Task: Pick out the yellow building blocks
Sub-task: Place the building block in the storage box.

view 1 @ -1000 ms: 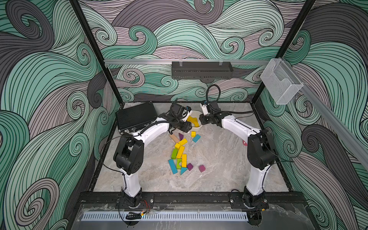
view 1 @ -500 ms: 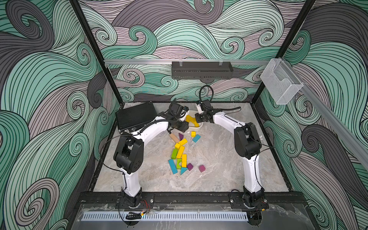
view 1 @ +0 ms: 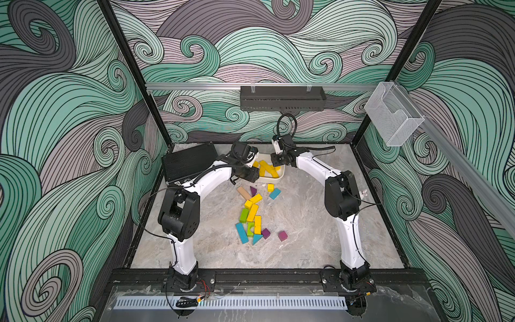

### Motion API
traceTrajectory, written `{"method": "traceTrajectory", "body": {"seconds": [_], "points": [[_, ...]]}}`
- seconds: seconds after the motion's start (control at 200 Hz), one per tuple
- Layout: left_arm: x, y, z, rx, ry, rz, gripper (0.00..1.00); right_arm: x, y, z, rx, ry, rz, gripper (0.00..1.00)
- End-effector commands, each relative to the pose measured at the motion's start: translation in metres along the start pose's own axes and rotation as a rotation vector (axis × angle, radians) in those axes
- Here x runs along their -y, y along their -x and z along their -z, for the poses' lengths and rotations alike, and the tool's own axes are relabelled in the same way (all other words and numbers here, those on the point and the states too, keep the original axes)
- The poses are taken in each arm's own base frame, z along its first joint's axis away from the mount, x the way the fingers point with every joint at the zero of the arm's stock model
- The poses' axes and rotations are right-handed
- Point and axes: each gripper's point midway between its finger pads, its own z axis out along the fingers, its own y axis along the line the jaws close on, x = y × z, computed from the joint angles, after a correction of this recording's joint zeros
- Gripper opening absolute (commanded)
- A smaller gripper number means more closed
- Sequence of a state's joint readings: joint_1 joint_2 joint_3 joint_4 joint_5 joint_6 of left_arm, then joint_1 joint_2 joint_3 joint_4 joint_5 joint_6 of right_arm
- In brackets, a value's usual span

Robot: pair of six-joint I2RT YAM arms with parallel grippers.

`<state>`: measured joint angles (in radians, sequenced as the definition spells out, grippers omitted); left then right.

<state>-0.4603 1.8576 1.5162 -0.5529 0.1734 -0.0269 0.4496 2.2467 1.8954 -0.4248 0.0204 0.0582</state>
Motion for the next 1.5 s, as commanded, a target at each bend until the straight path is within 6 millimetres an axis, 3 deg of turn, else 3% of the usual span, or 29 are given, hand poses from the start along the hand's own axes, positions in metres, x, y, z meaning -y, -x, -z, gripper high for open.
{"method": "traceTrajectory", "body": {"seconds": [0.0,0.245,0.445,0.6,0.821,0.951,1.111,1.286,1.496], "points": [[0.004,0.009,0.008,0.020,-0.014,-0.001,0.56,-0.009,0.007,0.018,0.014,0.020,0.018,0.43],[0.006,0.017,0.025,0.073,-0.005,-0.032,0.56,-0.030,0.017,0.049,0.052,0.049,0.034,0.44],[0.012,0.028,0.054,0.168,0.000,-0.084,0.56,-0.053,0.029,0.089,0.110,0.082,0.045,0.44],[0.016,0.025,0.079,0.208,0.002,-0.083,0.56,-0.072,0.024,0.117,0.132,0.100,0.053,0.45],[0.024,-0.018,0.121,0.230,-0.010,-0.060,0.56,-0.096,-0.007,0.140,0.132,0.127,0.076,0.47],[0.031,-0.048,0.133,0.289,-0.049,-0.069,0.57,-0.102,-0.031,0.149,0.101,0.129,0.072,0.47],[0.036,-0.082,0.137,0.309,-0.080,-0.084,0.58,-0.100,-0.058,0.154,0.103,0.120,0.033,0.49],[0.036,-0.113,0.131,0.241,-0.084,-0.095,0.58,-0.094,-0.085,0.145,0.080,0.104,-0.019,0.50],[0.037,-0.116,0.125,0.229,-0.103,-0.068,0.58,-0.091,-0.107,0.126,0.036,0.090,-0.060,0.51]]}}
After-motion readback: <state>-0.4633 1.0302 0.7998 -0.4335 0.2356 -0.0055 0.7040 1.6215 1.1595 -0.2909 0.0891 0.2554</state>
